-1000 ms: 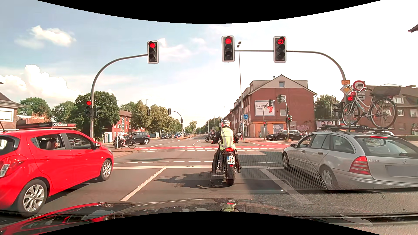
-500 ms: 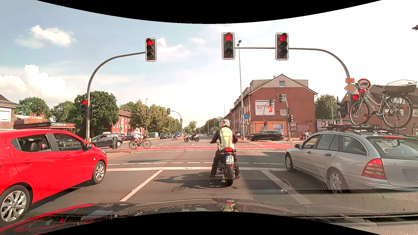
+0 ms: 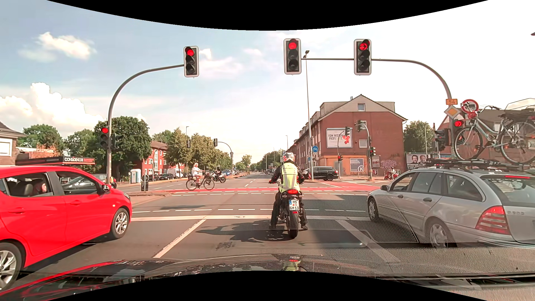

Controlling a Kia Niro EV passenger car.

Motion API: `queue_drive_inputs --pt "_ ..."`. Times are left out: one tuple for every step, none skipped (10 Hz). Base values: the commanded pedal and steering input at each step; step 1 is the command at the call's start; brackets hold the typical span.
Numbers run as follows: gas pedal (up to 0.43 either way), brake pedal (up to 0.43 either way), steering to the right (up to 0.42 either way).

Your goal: Follow the waypoints while adhering to traffic rules and regulations

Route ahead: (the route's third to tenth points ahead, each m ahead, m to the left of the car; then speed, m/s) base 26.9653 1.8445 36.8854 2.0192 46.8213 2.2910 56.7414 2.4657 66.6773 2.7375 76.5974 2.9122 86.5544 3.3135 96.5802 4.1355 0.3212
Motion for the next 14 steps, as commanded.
queue_drive_inputs --pt "0.000 0.146 0.010" --pt "0.000 0.146 0.010" --pt "0.000 0.146 0.010" --pt "0.000 0.146 0.010" --pt "0.000 0.146 0.010" --pt "0.000 0.146 0.010" --pt "0.000 0.152 0.010" --pt "0.000 0.171 0.010" --pt "0.000 0.177 0.010" --pt "0.000 0.177 0.010" --pt "0.000 0.195 0.010" --pt "0.000 0.232 0.010" --pt "0.000 0.268 0.010" --pt "0.000 0.299 0.010"
